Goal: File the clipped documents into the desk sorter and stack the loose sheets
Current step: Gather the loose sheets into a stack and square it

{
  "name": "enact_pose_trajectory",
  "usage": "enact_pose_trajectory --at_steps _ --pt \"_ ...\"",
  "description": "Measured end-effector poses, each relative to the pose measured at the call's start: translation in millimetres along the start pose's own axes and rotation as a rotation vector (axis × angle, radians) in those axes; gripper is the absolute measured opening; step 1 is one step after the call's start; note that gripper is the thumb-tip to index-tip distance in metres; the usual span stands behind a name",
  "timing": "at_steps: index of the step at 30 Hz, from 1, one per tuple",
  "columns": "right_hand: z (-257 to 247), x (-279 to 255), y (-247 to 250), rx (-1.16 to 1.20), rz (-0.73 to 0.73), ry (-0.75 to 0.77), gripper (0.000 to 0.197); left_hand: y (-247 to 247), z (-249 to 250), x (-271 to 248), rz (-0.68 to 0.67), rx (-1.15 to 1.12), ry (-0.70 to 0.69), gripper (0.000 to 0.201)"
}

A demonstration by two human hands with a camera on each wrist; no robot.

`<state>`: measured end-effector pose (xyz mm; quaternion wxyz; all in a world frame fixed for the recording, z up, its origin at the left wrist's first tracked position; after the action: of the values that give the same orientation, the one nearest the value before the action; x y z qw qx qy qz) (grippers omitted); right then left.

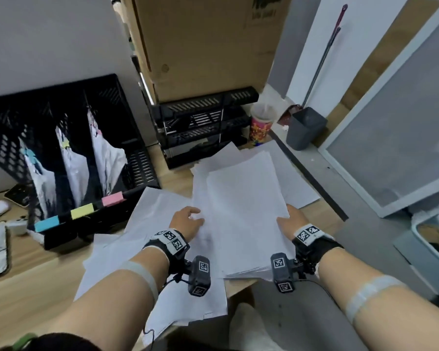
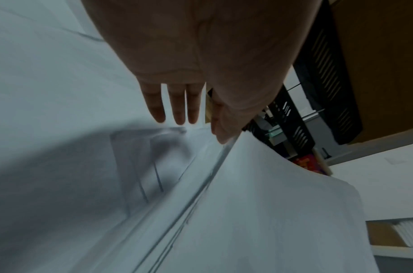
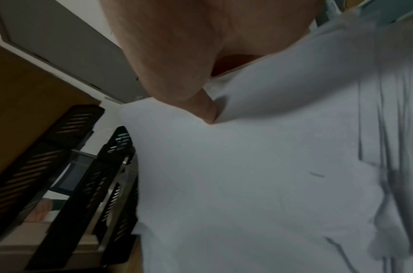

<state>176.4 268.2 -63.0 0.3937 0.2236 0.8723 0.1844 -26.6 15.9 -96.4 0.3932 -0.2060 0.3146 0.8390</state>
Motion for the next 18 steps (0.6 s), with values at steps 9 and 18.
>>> enact_pose_trajectory --at_steps 9,18 --pt "24.0 78.5 14.5 -0.234 -0.173 -0.198 0.055 -29.9 -17.5 35.1 0.085 0.007 0.273 0.072" --pt "4.2 105.8 -21.7 -0.394 -0.382 -0.03 0.063 -53.1 -11.4 43.2 0.081 -0.053 0.297 0.054"
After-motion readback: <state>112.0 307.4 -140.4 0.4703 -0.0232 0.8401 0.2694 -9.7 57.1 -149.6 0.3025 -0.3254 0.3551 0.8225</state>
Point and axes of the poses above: each hand's wrist, its own x-axis towards the middle knuckle, its own y-axis out of the back of the hand, z = x × y, the point moved 10 cm from there along x, towards the middle knuckle, and after that the axes turned 12 degrees about -z, right-handed, at the moved point
